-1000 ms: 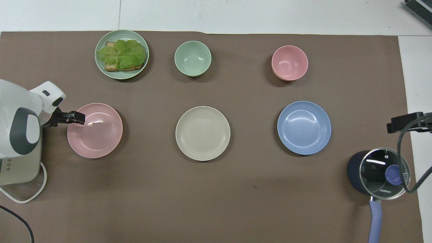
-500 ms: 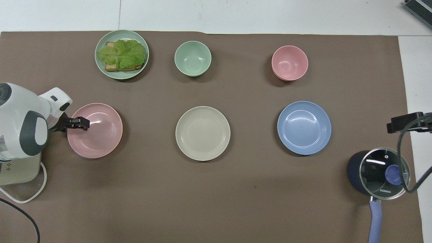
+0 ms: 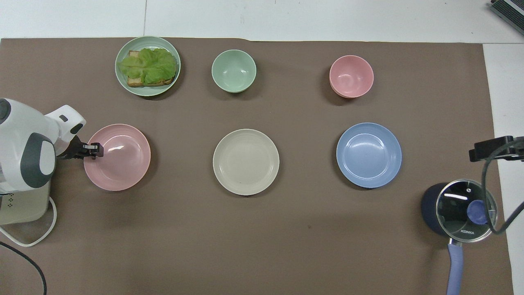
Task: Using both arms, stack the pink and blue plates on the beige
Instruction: 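Reach the left gripper to the pink plate rim and grasp it, then carry the pink plate with the left gripper onto the beige plate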
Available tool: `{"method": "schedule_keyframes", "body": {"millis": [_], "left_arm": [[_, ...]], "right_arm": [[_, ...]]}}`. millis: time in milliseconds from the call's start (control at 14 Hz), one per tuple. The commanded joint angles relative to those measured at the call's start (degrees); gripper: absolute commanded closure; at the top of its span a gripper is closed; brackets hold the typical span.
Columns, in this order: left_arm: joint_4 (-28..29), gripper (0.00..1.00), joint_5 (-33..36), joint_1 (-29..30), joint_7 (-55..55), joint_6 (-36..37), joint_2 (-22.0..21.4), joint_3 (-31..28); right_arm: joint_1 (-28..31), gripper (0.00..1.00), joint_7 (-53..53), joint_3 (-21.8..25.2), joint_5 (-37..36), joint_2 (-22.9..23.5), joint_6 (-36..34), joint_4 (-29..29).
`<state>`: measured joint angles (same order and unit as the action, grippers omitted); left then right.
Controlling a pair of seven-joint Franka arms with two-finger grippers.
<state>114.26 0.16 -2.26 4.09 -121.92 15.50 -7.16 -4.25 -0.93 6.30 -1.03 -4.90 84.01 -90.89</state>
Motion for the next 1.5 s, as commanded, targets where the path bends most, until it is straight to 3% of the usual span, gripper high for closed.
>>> {"method": "schedule_keyframes", "body": {"millis": [0,286,429,571,929,1143,1429], "left_arm": [[-3.9,1.0,-2.0,0.1,0.7,6.3,-0.8,0.4],[-8.9,1.0,-5.3,-0.3,0.7,13.9,-1.3,0.6],[-9.1,1.0,-7.6,-0.4,0.3,15.0,-2.6,0.7],[-9.1,1.0,-11.6,-0.3,0.1,17.1,-5.0,1.4],[-8.1,1.0,-22.8,-0.5,0.0,20.1,-9.8,4.2],[-6.0,1.0,-26.4,-5.3,-2.4,17.5,-11.1,6.1],[2.2,1.0,-31.6,-16.9,-10.5,2.3,-13.7,6.1]], "right_arm": [[0.4,0.0,-0.7,-0.1,0.9,-1.3,0.2,-1.1],[0.4,0.0,-0.6,0.7,0.3,-1.2,0.3,-1.1],[0.1,0.0,-0.8,1.4,-0.3,-1.2,0.4,-1.2],[-2.3,0.0,-0.7,5.0,-0.4,-1.0,0.6,-1.2],[0.6,0.0,-0.7,4.0,-0.3,-0.9,0.8,-1.0],[0.0,0.0,-0.2,4.0,-0.3,-0.9,1.0,-1.0],[-0.1,0.0,-0.3,4.0,-0.3,-1.2,2.0,-1.6]]}}
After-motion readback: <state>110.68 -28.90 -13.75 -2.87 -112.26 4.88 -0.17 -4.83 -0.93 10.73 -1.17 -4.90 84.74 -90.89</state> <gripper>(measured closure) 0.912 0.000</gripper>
